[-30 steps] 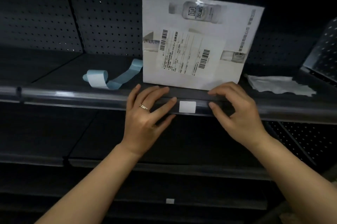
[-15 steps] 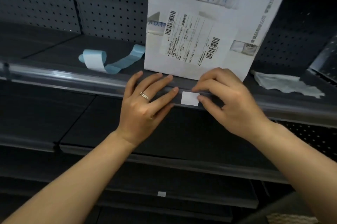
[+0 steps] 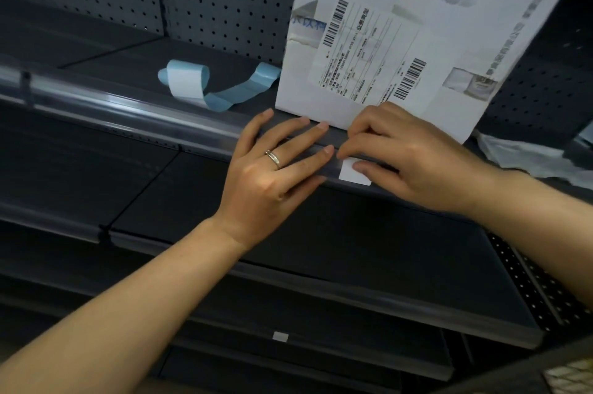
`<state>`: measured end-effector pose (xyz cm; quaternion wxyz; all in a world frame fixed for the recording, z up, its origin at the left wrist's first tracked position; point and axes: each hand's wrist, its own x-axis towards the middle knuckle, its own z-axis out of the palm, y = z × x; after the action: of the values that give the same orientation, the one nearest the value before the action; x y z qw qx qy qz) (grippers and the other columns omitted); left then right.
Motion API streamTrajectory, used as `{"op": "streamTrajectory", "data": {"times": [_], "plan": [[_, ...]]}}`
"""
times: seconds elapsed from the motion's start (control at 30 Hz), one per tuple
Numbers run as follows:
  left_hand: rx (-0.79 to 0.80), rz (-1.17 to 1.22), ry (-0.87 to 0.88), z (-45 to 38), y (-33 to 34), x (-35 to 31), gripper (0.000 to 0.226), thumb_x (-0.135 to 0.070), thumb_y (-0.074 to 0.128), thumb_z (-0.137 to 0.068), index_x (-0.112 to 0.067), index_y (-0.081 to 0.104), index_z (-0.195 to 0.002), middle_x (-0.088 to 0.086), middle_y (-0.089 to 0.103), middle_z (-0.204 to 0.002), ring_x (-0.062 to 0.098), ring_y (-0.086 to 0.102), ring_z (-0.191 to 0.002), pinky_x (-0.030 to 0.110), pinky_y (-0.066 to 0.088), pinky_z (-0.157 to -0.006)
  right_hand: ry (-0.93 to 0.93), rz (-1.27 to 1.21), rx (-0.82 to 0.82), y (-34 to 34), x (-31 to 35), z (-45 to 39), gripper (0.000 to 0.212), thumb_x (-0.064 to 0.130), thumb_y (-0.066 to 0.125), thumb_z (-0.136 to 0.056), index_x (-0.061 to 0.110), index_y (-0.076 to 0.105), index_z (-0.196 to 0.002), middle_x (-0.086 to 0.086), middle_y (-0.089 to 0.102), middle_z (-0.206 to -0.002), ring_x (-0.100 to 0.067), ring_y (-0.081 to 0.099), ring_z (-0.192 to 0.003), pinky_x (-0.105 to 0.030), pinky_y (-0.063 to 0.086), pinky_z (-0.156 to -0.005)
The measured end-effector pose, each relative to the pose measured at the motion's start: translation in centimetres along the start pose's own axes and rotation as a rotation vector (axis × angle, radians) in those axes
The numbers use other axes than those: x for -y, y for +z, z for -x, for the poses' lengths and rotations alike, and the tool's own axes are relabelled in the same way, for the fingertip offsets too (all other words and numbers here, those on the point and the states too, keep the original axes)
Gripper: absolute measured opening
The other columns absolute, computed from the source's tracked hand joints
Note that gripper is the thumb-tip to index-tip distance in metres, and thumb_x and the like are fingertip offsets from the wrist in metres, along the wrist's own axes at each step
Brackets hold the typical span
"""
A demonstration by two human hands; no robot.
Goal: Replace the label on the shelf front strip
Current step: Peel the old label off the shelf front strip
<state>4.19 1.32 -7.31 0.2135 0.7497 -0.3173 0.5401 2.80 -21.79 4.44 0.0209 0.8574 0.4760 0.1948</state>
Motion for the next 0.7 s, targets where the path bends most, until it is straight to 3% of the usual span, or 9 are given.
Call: {"op": "streamTrajectory", "data": {"times": [0.2, 0.47, 0.7], "plan": [[-0.018, 0.008, -0.003, 0.0, 0.2, 0.1, 0.028, -0.023, 0.080, -0.092, -0.013, 0.079, -0.118, 0.009, 0.070, -0.134, 0.031, 0.067, -0.125, 0.059, 0.041, -0.114, 0.026, -0.034, -0.066, 0.8, -0.3, 0.3, 0.013, 0.016, 0.066, -0.099, 0.007, 0.071, -0.107, -0.009, 0.058, -0.102, -0.022, 0.051, -0.093, -0.042, 0.049, -0.077], [-0.008, 0.024, -0.037, 0.1, 0.3, -0.2, 0.028, -0.026, 0.079, -0.093, -0.013, 0.079, -0.118, 0.009, 0.070, -0.134, 0.032, 0.066, -0.125, 0.058, 0.039, -0.115, -0.039, 0.079, -0.211, 1.6, -0.4, 0.7, 0.018, 0.015, 0.065, -0.101, 0.002, 0.077, -0.103, -0.014, 0.070, -0.095, -0.032, 0.061, -0.082, -0.045, 0.050, -0.067], [0.009, 0.030, -0.051, 0.1, 0.2, -0.2, 0.029, -0.026, 0.080, -0.092, -0.014, 0.078, -0.119, 0.008, 0.070, -0.135, 0.032, 0.066, -0.126, 0.056, 0.037, -0.117, -0.063, 0.093, -0.210, 1.6, -0.5, 0.6, 0.018, 0.014, 0.064, -0.102, 0.001, 0.077, -0.102, -0.015, 0.070, -0.096, -0.033, 0.062, -0.082, -0.046, 0.050, -0.067]]}}
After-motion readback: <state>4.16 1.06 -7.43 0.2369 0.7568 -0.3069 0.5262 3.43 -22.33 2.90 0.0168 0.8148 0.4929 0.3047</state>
